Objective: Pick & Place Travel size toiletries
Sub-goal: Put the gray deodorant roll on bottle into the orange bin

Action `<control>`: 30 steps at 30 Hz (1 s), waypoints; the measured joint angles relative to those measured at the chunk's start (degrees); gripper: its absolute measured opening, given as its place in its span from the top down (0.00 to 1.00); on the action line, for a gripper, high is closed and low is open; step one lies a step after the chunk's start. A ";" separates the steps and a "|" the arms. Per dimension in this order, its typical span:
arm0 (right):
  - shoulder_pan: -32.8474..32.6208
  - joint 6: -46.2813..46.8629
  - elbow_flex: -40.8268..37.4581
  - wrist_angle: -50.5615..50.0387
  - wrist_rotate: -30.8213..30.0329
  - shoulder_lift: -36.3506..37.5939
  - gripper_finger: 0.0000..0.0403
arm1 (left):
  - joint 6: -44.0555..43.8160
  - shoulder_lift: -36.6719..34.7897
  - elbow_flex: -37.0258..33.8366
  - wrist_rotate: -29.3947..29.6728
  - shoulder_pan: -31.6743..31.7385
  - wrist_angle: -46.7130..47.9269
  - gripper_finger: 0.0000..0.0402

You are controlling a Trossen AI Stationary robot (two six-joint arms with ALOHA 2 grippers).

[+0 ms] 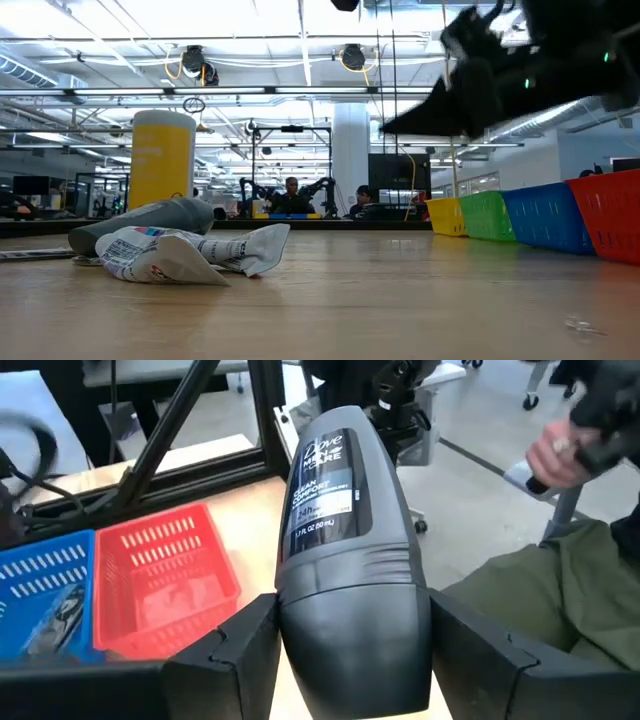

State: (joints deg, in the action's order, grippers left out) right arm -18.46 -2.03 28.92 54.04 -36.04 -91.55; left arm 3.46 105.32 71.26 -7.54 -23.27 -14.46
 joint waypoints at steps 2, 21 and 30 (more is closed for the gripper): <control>-0.40 -2.28 -0.54 0.09 -3.49 4.12 0.67 | -0.19 0.00 0.00 -0.03 -0.02 -0.25 0.49; -19.02 -13.70 -13.73 -0.43 -21.19 49.04 0.67 | -7.41 23.61 22.27 -8.71 10.10 -7.25 0.51; -21.05 -12.82 -16.00 -0.40 -21.18 49.44 0.67 | -15.24 31.75 36.16 7.26 11.19 10.03 0.44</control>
State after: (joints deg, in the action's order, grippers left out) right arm -39.51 -14.84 12.92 53.64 -57.22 -42.11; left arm -11.77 137.06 107.42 -0.28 -12.08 -4.43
